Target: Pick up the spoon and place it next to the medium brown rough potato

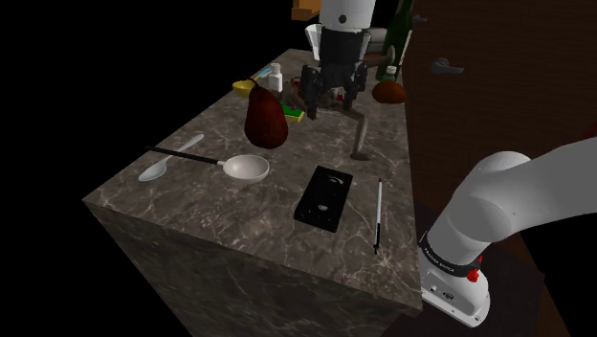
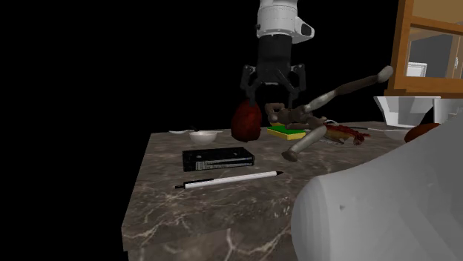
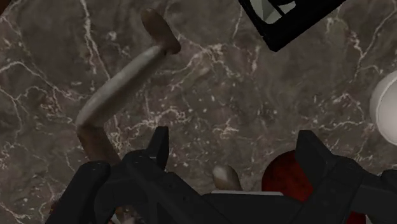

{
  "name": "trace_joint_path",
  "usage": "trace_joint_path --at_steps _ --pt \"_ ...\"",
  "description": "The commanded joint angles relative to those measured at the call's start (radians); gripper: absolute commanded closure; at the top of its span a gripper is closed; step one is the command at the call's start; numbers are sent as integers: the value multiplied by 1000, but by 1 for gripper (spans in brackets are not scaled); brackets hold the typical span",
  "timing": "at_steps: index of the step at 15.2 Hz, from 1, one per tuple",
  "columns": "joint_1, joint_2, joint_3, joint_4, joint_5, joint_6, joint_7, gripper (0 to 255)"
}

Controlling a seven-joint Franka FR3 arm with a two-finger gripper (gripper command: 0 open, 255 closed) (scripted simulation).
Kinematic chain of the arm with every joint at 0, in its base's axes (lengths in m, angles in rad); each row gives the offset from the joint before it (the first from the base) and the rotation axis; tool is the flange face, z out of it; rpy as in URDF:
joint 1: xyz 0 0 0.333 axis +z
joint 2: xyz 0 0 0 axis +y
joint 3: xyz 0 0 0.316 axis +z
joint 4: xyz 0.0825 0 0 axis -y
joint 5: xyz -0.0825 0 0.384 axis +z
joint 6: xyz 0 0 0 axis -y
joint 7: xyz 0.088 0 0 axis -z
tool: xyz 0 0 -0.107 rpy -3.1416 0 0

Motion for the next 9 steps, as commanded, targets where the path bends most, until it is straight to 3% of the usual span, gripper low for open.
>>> trace_joint_path --at_steps 1,9 --pt "-8 45 54 27 35 30 103 0" --pt "-68 271 246 168 82 171 469 0"
